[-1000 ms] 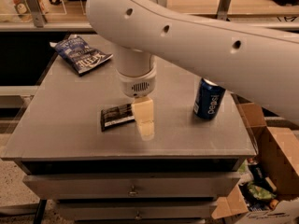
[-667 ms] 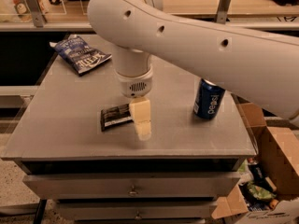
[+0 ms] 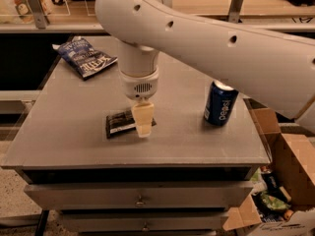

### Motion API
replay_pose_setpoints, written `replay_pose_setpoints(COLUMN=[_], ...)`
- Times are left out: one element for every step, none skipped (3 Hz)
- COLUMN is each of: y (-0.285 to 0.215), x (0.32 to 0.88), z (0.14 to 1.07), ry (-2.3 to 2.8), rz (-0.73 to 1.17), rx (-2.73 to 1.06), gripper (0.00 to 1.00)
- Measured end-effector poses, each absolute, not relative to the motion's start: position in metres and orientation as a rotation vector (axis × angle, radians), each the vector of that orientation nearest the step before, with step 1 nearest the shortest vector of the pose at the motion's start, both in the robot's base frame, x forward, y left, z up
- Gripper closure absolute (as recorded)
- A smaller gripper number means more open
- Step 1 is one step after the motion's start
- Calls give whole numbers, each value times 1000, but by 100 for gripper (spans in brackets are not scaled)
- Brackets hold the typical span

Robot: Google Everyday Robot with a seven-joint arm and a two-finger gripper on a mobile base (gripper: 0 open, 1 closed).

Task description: Pick rxbar chocolate

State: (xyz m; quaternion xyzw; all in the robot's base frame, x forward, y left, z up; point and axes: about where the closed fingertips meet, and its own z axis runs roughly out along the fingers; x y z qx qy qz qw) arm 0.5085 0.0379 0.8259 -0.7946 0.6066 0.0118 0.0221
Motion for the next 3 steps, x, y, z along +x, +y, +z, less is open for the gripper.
replay_pose_setpoints(y=[43,46,48], x=[508,507,505], z=[828,829,825], ry=[1858,1844,1835], rz=[87,126,157], rx=[-2463,-2462,-2457], gripper=[33,34,34])
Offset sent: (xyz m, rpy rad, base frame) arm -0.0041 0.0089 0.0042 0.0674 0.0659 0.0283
